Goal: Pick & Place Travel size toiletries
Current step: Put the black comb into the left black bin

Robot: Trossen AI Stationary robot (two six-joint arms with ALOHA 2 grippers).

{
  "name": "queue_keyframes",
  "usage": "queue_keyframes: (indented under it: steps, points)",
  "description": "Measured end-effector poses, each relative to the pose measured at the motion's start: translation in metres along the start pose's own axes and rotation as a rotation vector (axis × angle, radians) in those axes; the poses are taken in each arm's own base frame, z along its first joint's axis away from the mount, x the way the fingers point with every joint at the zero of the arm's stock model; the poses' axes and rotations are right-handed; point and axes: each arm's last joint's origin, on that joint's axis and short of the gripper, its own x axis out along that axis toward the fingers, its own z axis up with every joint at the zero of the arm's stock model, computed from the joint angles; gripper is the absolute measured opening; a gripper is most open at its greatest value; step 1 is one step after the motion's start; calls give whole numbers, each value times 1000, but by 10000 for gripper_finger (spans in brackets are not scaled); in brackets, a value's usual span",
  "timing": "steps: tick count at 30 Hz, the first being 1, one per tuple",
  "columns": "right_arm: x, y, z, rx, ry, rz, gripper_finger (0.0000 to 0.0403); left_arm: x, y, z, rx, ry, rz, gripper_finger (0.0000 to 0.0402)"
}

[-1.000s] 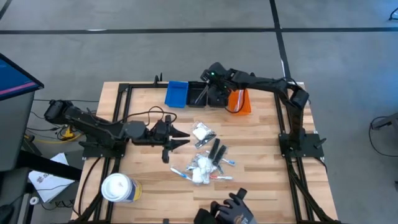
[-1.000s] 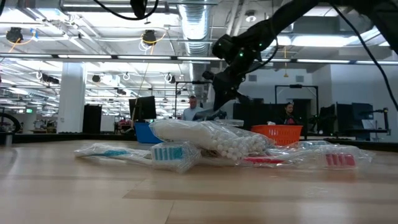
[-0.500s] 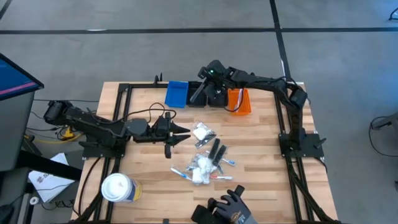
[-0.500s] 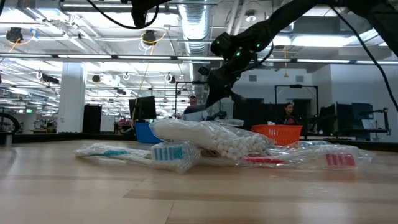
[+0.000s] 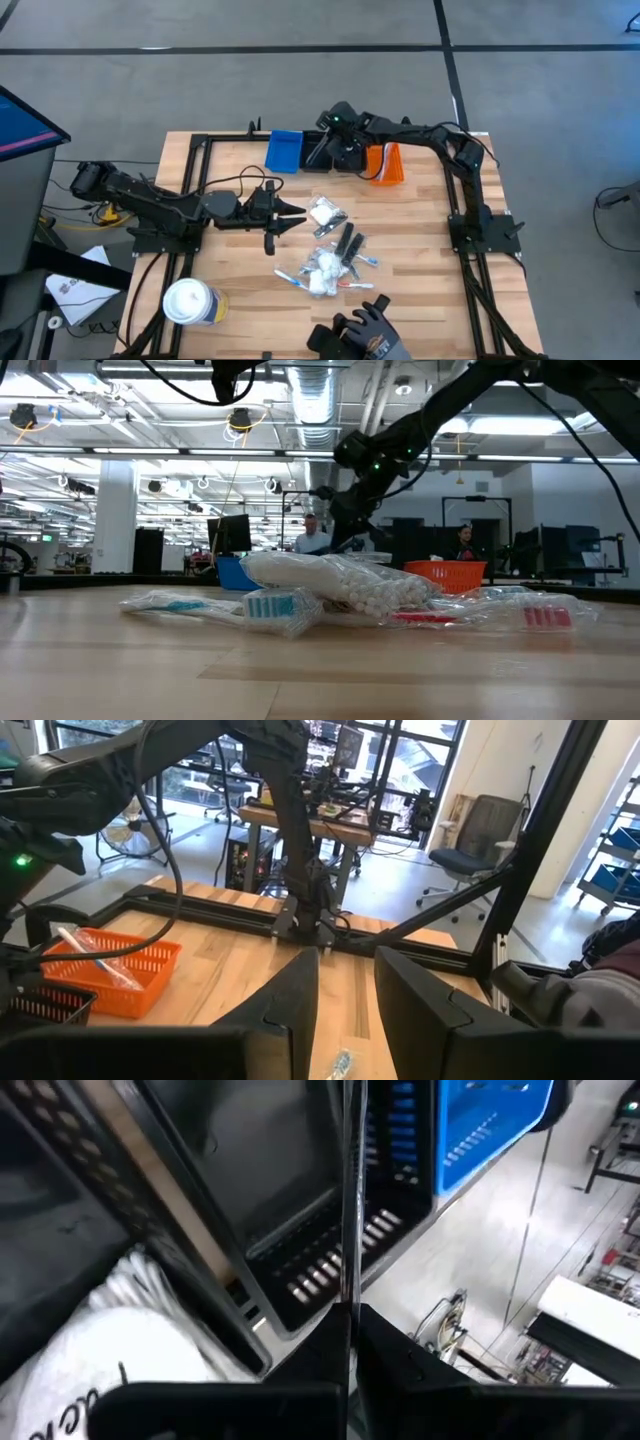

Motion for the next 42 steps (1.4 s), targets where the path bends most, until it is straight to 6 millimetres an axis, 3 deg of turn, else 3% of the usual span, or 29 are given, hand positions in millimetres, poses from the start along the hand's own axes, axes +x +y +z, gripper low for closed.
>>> queue_keyframes:
  steps: [37, 42]
  points:
    - [-1, -2, 6, 72, 6, -12, 29, 0, 0, 0, 1, -1, 4, 95]
    - [-1, -7, 4, 177, 37, -61, 43, 0, 0, 0, 1, 0, 3, 95]
